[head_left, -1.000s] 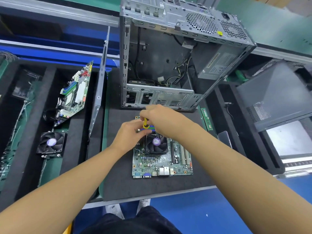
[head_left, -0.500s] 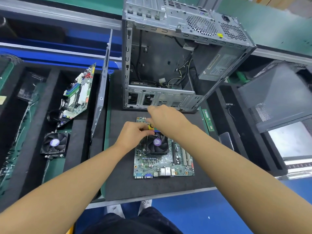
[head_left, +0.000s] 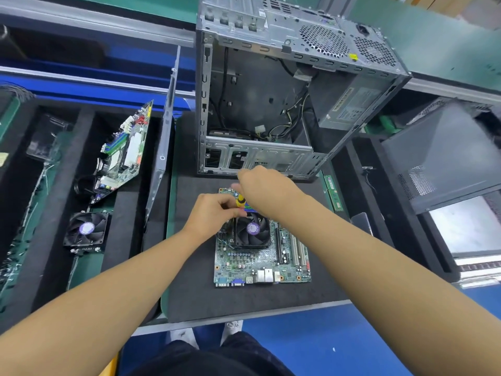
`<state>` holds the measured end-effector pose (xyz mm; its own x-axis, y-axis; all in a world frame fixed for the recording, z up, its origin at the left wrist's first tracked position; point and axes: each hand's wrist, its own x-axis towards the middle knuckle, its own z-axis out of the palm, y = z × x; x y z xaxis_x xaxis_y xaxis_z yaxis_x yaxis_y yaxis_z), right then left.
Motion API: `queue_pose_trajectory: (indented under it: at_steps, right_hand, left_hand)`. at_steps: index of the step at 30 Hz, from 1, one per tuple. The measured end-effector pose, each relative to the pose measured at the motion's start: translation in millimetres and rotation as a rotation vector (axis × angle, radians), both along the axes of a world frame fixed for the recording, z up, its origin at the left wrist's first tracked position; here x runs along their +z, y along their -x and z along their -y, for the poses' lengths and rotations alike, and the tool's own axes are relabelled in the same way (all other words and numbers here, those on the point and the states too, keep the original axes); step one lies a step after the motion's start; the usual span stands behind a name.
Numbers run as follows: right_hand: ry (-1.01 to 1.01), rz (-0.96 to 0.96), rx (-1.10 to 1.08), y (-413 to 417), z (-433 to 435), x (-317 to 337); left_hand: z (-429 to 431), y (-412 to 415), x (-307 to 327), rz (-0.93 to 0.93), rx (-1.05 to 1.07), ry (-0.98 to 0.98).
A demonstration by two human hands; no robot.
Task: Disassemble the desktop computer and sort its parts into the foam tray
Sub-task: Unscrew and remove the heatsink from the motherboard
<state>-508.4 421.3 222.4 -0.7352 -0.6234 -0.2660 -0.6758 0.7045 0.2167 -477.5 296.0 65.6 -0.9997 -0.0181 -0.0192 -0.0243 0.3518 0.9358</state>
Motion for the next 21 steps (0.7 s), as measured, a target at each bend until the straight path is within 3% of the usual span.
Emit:
queue_pose_trajectory:
  at_steps: [5,8,12,15,21]
  right_hand:
    - [0.041,0.158,0.153,10.3,-3.1,6.3]
    - [0.050,0.230,0.293,10.4,0.3,6.2]
    - [0.125,0.276,-0.016,7.1,4.7,7.4]
    - [0.063,0.021,-0.141,2.0,4.8,2.3]
    - [0.037,0.184,0.159,2.3,4.7,3.8]
  left_hand:
    - [10.4,-3.6,1.7,0.070,-0.119,-0.065]
    - [12.9,-6.3,2.0,0.043,-0.081,-0.024]
    - [11.7,-7.1,3.0,0.026,-0.070,-0.002]
    - [8.3,-6.2,4.4,0.030,-0.065,0.013]
    - [5.6,-6.4,5.5,-0.007,-0.012,0.033]
